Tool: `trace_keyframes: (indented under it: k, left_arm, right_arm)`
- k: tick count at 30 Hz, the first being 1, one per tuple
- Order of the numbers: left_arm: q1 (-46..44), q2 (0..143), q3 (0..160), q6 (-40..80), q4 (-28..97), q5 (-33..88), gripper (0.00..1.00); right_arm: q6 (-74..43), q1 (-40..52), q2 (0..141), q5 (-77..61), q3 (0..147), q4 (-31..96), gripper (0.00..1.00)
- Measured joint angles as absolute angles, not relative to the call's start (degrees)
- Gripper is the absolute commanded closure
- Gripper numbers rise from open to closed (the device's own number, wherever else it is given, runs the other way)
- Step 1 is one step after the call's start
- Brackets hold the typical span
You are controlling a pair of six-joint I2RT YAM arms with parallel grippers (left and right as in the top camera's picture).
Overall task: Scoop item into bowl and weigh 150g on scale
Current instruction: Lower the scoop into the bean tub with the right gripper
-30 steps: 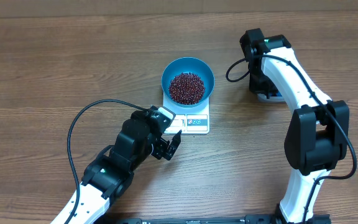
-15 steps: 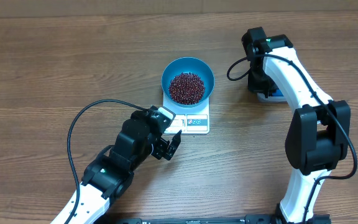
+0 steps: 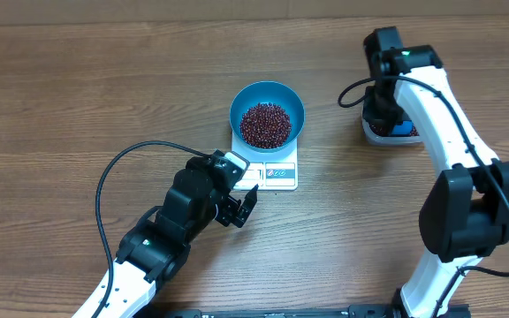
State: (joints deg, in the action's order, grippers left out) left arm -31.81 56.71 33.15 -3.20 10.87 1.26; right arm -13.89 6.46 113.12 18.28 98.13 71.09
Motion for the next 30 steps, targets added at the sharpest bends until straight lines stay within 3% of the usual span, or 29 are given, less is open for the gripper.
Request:
trace_keyframes:
  k: [21, 30]
  left_arm:
    - [-31.81, 56.71, 33.15, -3.20, 10.90, 1.26, 0.00]
    - [-31.81, 56.71, 33.15, -3.20, 10.87, 1.26, 0.00]
  right_arm:
    - [2.76, -6.98, 112.86, -13.26, 98.13, 74.65, 0.96]
    - [5.23, -8.03, 112.86, -16.86, 98.13, 74.72, 0.96]
